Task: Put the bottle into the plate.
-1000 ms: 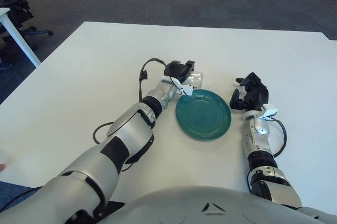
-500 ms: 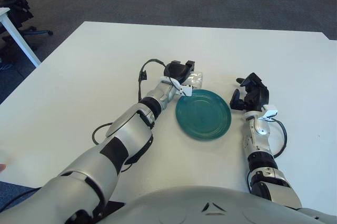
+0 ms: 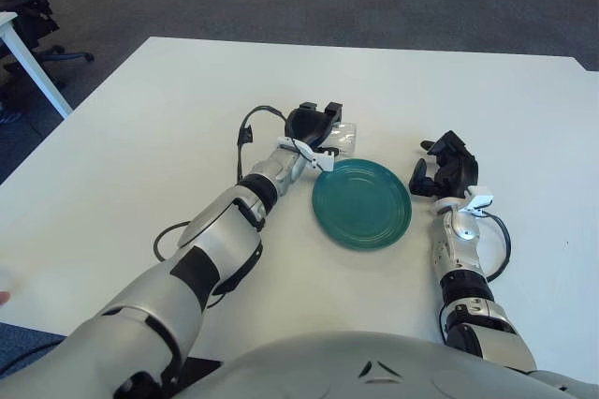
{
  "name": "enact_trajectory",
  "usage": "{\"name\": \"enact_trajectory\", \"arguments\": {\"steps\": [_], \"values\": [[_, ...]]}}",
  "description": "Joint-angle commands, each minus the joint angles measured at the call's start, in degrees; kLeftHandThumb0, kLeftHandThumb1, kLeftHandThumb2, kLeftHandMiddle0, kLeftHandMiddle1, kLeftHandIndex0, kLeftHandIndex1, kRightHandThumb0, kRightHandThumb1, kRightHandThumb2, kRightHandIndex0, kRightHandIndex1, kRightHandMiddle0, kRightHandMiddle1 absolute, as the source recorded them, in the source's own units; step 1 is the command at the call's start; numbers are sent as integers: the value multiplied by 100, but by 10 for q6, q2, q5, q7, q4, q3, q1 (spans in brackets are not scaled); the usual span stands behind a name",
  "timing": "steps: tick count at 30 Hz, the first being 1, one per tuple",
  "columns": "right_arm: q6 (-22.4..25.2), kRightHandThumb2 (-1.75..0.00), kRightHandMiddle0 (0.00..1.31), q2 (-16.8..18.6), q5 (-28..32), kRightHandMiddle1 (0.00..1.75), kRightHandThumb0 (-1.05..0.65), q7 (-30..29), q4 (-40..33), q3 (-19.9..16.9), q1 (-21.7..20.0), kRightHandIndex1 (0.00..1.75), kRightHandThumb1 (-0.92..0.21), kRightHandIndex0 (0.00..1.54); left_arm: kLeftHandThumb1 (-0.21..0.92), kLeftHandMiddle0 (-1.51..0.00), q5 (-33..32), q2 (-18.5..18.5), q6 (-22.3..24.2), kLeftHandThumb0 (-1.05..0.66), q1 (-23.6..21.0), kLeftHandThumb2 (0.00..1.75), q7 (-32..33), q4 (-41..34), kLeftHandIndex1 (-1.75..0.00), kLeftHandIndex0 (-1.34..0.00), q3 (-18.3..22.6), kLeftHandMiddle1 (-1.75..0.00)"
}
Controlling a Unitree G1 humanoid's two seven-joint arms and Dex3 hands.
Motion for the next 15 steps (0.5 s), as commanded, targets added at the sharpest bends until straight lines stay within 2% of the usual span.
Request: {"name": "enact_trajectory", "arguments": {"steps": [1,15], "values": [[10,-173,80,21,9,175,0,-2,39,-5,56,149,14,97,29,-117,4,4,-5,-48,4,134,6,-10,-175,-62,-4,-175],[20,-173,80,16,12,175,0,5,55,-8,51,149,14,97,31,-116,5,10,0,-47,6,132,10,-45,-175,-61,-2,-175]]}}
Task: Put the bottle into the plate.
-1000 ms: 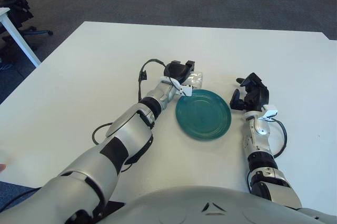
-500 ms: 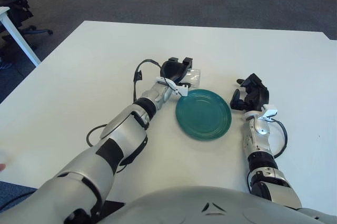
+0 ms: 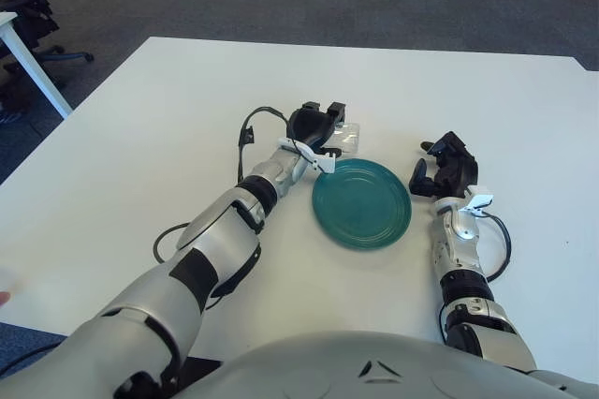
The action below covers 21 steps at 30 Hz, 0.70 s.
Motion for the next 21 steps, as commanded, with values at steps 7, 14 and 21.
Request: {"name": "enact_trajectory", "arguments": {"steps": [7,14,21], "values": [[11,-174,81,17,10,175,0,-5,63,-10,47,148,15,98,31,-116,12,40,15,-47,2,131,-1,-108,-175,-61,9,-175],[8,-175,81,17,13,175,0,-2,75,-14,43,149,15,98,30,-119,23,67,40,-47,43,133,-33,-230,-175,-62,15,-175],[2,-175,81,15,15,175,0,9,96,-18,34,149,15,98,30,-118,40,95,66,-47,111,133,-75,-383,-175,-62,20,-175]]}}
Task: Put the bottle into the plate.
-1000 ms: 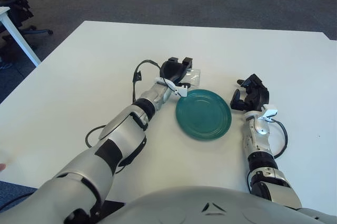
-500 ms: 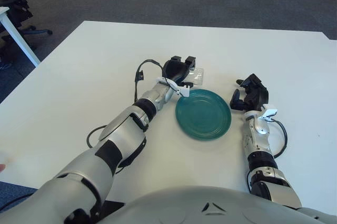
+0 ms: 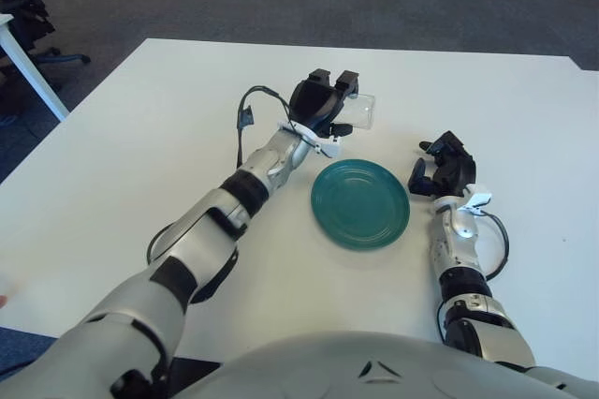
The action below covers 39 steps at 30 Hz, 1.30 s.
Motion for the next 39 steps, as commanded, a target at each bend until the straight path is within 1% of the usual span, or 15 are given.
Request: {"name": "enact_trajectory", "arguments": {"steps": [1,13,15,17,23,25,28,32,39], "values": [[10,-175,80,15,14,175,0,5,69,-9,48,149,15,98,30,-118,15,17,13,-47,32,133,-25,-55,-175,-62,1,-175],[-2,-175,80,13,3,175,0,1,89,-6,40,149,15,99,29,-117,50,39,26,-47,59,134,-84,-143,-175,-62,7,-175],[2,-175,80,14,5,175,0,-1,89,-7,39,149,15,99,29,-117,60,50,28,-48,79,134,-100,-175,-175,-62,2,-175],[3,-175,80,15,6,175,0,-1,89,-8,39,149,15,99,29,-117,65,55,30,-48,88,134,-109,-191,-175,-63,2,-175],[3,-175,80,15,10,175,0,-1,95,-11,34,149,15,99,29,-117,69,73,26,-48,143,135,-154,-247,-175,-63,-2,-175],[4,-174,80,15,11,175,0,-2,96,-13,33,149,15,99,29,-117,76,75,29,-48,160,135,-160,-256,-175,-63,-4,-175],[5,-174,80,15,11,175,0,-3,95,-14,32,149,15,98,29,-116,82,76,32,-48,173,135,-171,-265,-175,-63,-2,-175],[3,-174,80,14,14,175,0,3,95,-17,31,149,14,98,29,-116,76,78,24,-48,200,135,-181,-265,-175,-63,1,-175],[-3,-174,79,12,12,175,0,8,98,-17,29,150,14,98,30,-115,71,70,12,-47,226,133,-172,-260,-175,-62,-2,-175]]}}
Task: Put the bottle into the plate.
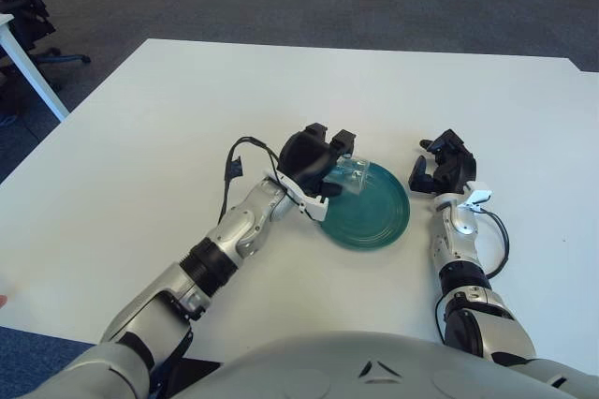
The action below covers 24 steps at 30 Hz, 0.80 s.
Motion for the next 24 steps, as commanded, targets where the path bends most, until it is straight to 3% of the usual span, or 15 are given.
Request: {"name": "enact_trajectory", "arguments": {"steps": [1,7,24], "values": [[12,-174,79,18,12,175,0,0,59,-7,52,150,14,98,30,-115,1,-5,-5,-47,13,133,8,1,-175,-62,0,-175],[10,-174,79,19,10,175,0,-1,59,-6,51,150,14,98,31,-114,15,-13,-8,-47,23,132,35,9,-175,-61,-5,-175],[7,-173,79,24,7,175,0,-7,51,-3,55,151,13,97,31,-115,14,-20,-8,-47,30,132,2,27,-175,-61,-14,-175]]}}
